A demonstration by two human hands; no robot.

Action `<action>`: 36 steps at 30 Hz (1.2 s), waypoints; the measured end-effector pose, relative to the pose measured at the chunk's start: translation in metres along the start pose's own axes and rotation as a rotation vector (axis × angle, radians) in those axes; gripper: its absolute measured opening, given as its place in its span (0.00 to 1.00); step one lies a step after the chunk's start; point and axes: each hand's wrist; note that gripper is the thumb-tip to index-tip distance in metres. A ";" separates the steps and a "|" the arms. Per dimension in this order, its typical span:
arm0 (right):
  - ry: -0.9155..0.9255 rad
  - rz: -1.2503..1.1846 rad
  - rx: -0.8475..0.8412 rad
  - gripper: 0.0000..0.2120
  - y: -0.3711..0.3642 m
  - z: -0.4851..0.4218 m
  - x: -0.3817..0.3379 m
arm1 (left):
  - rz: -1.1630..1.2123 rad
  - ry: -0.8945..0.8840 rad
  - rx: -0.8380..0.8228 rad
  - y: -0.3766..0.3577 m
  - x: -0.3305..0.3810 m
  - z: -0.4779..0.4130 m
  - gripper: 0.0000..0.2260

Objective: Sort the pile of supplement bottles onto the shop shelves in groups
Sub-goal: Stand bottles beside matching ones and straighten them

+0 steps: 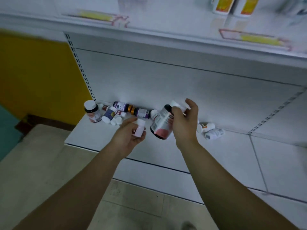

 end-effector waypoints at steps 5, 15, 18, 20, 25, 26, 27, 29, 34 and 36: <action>-0.194 -0.287 0.016 0.06 0.014 0.042 -0.031 | 0.017 -0.031 -0.153 -0.026 0.018 0.070 0.12; -0.406 -0.663 -0.350 0.28 0.077 0.122 -0.092 | 0.003 -0.196 -0.304 -0.090 0.012 0.171 0.18; -0.326 -0.595 -0.330 0.39 0.108 0.137 -0.102 | -0.022 -0.248 -0.357 -0.113 -0.001 0.199 0.17; -0.274 -0.578 -0.359 0.36 0.133 0.147 -0.112 | -0.028 -0.260 -0.397 -0.129 -0.011 0.216 0.16; -0.130 -0.522 -0.453 0.28 0.183 0.168 -0.138 | -0.098 -0.308 -0.465 -0.169 -0.033 0.248 0.21; -0.114 -0.523 -0.457 0.31 0.189 0.171 -0.143 | -0.103 -0.327 -0.470 -0.175 -0.035 0.254 0.21; -0.090 -0.511 -0.461 0.35 0.193 0.174 -0.147 | -0.109 -0.349 -0.467 -0.180 -0.037 0.259 0.21; 0.004 -0.441 -0.464 0.28 0.202 0.177 -0.155 | -0.130 -0.395 -0.451 -0.187 -0.037 0.269 0.21; 0.194 -0.344 -0.447 0.14 0.207 0.175 -0.186 | -0.164 -0.490 -0.418 -0.198 -0.025 0.292 0.18; 0.203 -0.354 -0.466 0.11 0.204 0.170 -0.198 | -0.172 -0.529 -0.417 -0.200 -0.017 0.297 0.18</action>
Point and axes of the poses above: each hand's wrist, its own z-axis away from the middle knuckle, its own y-axis out of the back of the hand, x = y × z, and after that the axes turned 7 degrees about -x, right-handed
